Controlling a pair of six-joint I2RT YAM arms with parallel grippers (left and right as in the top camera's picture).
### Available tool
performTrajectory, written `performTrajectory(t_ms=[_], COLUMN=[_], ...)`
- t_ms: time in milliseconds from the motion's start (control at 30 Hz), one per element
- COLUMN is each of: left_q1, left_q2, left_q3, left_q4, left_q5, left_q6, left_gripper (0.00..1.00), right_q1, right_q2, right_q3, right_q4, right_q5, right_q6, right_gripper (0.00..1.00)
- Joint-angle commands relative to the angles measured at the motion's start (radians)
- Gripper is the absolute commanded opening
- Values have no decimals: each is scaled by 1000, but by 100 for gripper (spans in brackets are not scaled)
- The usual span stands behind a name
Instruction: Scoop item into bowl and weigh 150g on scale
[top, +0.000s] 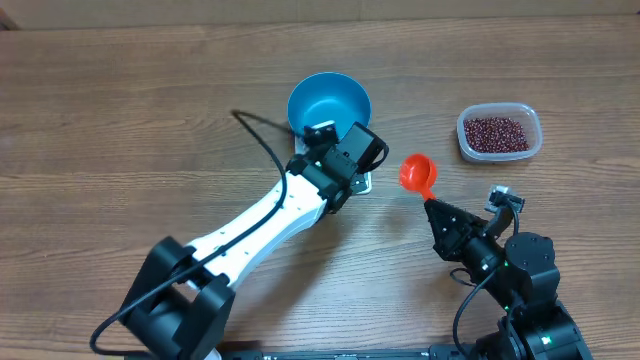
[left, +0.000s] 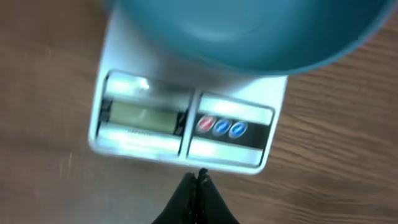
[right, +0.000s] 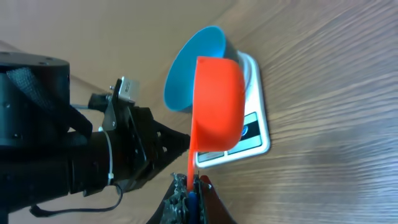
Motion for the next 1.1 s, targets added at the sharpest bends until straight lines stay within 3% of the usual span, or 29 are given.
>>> performTrajectory(t_ms=[0,267,433,567,1067], left_q1=[-9,-16,-36,-40,-33], left_q2=[66,154,154,154,253], left_q3=[7,7,7,7,7], left_q4=[60,90,127,153,212], left_q5=[-57,-66,-65,-65,-119], left_q6=[313,366,572,657,708], left_gripper=[4,4,4,4,4], right_q1=[-6,-6,-6,-6,-6], right_q2=[-10,-9,-9,-9,-9], right_q3=[16,16,16,16,16], right_q4=[6,-10,-25,-26,-28], right_q5=[56,135,153,153,153], right_q6=[-34,-39,-39,-39,-39], right_gripper=[4,4,4,4,4])
